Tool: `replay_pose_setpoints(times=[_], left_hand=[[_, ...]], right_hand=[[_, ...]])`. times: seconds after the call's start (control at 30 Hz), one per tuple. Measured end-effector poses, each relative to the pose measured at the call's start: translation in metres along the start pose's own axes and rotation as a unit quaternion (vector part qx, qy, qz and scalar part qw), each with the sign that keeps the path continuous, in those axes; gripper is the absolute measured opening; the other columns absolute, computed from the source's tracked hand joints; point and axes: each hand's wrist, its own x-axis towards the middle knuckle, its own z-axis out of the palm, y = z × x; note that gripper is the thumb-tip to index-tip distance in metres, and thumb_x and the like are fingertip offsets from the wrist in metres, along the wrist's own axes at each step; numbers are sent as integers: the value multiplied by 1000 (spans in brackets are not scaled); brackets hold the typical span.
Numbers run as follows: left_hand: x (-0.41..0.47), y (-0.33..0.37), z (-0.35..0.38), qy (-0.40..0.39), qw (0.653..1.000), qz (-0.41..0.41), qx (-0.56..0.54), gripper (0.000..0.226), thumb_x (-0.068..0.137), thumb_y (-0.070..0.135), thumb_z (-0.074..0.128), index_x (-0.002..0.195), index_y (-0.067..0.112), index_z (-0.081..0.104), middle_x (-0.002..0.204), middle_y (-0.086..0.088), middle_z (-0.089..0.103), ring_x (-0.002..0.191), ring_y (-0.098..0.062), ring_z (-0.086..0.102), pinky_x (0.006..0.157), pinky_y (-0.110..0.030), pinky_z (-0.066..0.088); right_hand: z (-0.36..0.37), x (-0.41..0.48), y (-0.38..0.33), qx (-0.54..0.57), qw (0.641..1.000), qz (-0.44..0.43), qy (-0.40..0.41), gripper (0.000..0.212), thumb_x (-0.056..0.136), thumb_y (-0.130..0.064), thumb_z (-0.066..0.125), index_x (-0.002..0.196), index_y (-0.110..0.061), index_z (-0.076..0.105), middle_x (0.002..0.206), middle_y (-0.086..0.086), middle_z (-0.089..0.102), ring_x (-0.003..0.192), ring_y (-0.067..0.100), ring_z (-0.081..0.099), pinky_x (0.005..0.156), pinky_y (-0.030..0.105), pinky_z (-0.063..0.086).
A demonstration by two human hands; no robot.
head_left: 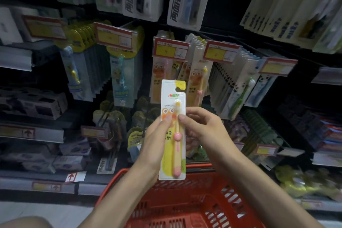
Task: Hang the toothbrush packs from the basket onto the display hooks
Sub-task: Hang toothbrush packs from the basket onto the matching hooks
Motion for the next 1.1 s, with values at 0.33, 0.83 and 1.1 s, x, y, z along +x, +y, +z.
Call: replay_pose_setpoints(times=[0.33,0.83,1.1], left_hand=[[3,-1,-3,-16,990,31,134,26,107,30,53,110,12,72,99,-20,77,86,-35,77,68,-36,60],[6,-2,-4,8,987,8,163,22,107,27,53,111,22,75,105,6,79,95,-14,78,94,-43,61],[7,-3,-7,13,985,-1,173,23,107,26,54,107,20,76,106,1,80,95,-14,78,95,-44,61]], right_hand=[[-13,31,-27,67,994,-29,86,16,103,-10,61,116,-4,68,105,12,79,89,24,76,75,35,64],[-26,79,-31,65,980,-36,183,17,105,-10,56,116,-16,68,113,6,76,109,27,73,93,51,61],[-26,79,-30,39,975,-25,220,15,105,-19,59,119,-14,63,109,5,74,80,14,65,91,44,60]])
